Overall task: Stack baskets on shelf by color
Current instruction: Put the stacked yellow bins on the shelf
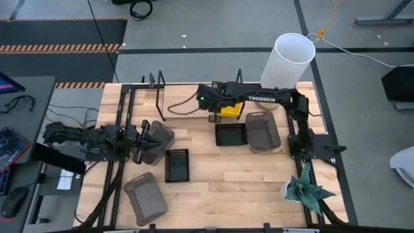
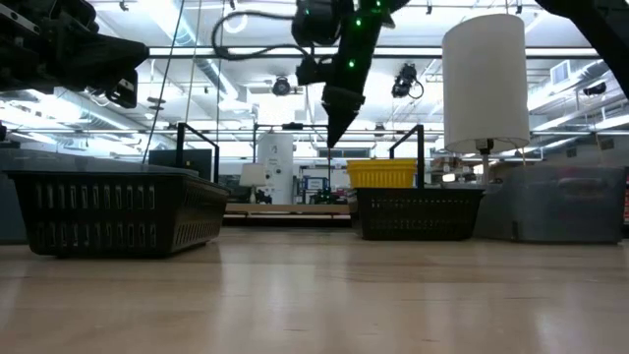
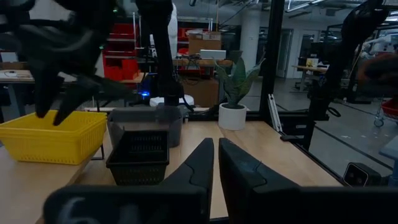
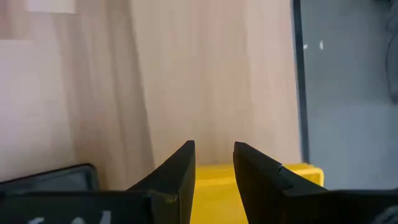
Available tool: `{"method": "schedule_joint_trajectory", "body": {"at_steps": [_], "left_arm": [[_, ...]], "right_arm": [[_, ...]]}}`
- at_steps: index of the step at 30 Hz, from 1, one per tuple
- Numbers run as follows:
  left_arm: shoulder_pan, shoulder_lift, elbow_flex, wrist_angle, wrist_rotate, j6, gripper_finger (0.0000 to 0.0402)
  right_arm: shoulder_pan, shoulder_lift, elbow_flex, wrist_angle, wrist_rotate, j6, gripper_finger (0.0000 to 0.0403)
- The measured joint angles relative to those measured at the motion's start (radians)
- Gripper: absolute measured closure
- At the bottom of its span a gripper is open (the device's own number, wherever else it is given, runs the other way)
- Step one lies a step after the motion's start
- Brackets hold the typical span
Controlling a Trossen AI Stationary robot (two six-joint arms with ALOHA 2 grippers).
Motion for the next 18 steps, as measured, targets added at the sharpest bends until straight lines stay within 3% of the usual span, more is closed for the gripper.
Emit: {"method": "schedule_joint_trajectory", "body": {"at_steps": [9,18], "left_arm": [[0.0,0.0,0.0,0.0,0.0,0.0,0.0372],[0.0,0.0,0.0,0.0,0.0,0.0,0.0372]], "right_arm": [[-0.044,0.0,-0.122,0.041,-0.01,-0.015,0.0289],[-0.009,0.002,-0.06,0.049,-0.009,-0.037,0.0289]]}}
